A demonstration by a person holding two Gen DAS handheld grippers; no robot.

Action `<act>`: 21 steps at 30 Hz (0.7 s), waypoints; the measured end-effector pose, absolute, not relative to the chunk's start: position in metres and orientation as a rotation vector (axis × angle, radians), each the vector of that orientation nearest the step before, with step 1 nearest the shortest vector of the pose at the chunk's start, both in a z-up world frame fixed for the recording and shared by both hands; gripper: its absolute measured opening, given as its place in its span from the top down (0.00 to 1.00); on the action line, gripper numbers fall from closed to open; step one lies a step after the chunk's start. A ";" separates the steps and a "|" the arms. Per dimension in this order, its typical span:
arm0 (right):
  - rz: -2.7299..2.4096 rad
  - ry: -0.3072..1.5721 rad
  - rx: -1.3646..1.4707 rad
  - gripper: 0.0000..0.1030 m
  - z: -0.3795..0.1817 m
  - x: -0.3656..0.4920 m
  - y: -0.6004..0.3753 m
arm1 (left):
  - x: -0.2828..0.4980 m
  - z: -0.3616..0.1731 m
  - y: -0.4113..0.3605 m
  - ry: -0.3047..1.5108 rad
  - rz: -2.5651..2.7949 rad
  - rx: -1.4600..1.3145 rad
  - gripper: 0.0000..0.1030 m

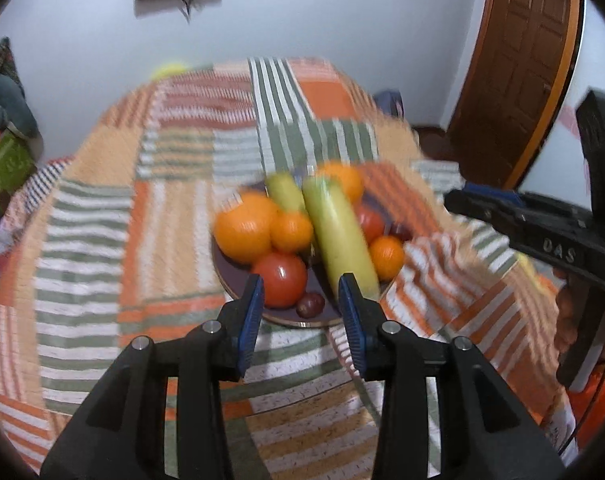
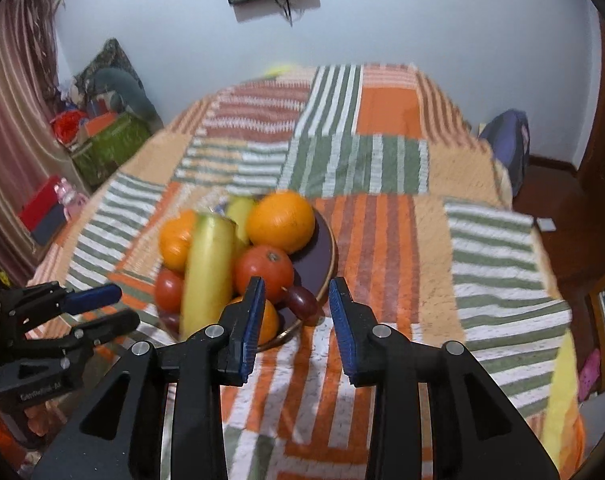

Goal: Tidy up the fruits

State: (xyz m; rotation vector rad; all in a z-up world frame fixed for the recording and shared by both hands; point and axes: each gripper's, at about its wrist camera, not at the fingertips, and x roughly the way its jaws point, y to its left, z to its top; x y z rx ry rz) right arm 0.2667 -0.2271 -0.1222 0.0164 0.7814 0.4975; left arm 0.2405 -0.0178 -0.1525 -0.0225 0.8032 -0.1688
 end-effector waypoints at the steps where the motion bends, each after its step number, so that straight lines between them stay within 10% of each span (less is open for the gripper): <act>1: 0.494 0.753 0.016 0.70 -0.112 0.259 -0.229 | 0.235 -0.141 -0.017 0.776 -0.166 -0.027 0.63; 15: 0.511 0.392 0.045 0.70 0.009 0.135 -0.243 | 0.112 -0.002 -0.020 0.380 -0.143 -0.023 0.62; 21: 0.495 0.269 0.044 0.50 0.031 0.094 -0.243 | 0.064 0.023 -0.034 0.251 -0.108 0.034 0.36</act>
